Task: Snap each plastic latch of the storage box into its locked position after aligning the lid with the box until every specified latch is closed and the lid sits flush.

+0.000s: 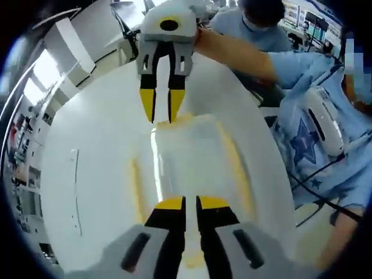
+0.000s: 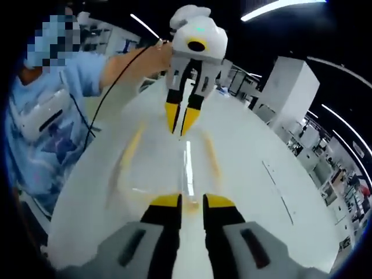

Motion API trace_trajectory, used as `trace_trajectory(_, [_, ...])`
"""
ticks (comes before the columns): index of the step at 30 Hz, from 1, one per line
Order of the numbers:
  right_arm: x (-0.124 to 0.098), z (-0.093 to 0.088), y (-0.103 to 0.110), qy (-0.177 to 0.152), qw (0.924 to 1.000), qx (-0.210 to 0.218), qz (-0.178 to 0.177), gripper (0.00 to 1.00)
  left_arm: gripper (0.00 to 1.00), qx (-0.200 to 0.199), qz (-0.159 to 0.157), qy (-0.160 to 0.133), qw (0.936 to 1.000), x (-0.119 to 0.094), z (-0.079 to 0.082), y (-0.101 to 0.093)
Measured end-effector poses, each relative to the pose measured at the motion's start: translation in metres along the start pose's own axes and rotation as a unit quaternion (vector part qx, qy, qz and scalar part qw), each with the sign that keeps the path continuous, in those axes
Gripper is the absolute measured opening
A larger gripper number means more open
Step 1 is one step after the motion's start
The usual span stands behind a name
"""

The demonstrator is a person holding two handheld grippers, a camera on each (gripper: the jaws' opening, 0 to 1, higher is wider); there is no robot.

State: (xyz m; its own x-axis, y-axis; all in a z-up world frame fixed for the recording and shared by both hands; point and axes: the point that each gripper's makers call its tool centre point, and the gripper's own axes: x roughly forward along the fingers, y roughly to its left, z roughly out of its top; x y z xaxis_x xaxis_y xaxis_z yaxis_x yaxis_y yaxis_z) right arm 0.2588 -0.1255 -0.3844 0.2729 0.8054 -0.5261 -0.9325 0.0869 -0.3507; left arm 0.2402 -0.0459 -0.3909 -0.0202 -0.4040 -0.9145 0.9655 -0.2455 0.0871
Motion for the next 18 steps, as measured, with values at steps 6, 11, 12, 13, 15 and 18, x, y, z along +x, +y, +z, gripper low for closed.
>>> trace_trajectory(6, [0.000,0.006,0.003,-0.017,0.9998,-0.006,-0.001,0.13,0.00,0.005,-0.007,0.034,0.9994,0.011,-0.003,0.002])
trace_trajectory(11, [0.002,0.013,0.005,-0.032,0.9994,-0.015,0.002,0.12,0.00,-0.042,-0.021,0.059,0.9972,0.015,-0.005,-0.001])
trace_trajectory(12, [0.002,0.014,0.005,-0.035,0.9993,-0.016,0.002,0.12,0.00,-0.043,-0.021,0.063,0.9968,0.016,-0.004,0.000])
trace_trajectory(13, [0.003,0.015,0.005,-0.038,0.9991,-0.016,0.004,0.12,0.00,-0.042,-0.022,0.070,0.9965,0.017,-0.004,-0.001])
trace_trajectory(15, [0.006,0.014,0.006,-0.044,0.9989,-0.013,0.008,0.11,0.00,-0.043,-0.021,0.087,0.9950,0.018,-0.004,-0.001])
trace_trajectory(18, [0.012,0.010,0.012,-0.044,0.9988,-0.010,0.018,0.11,0.00,-0.047,-0.025,0.106,0.9930,0.018,-0.004,0.000])
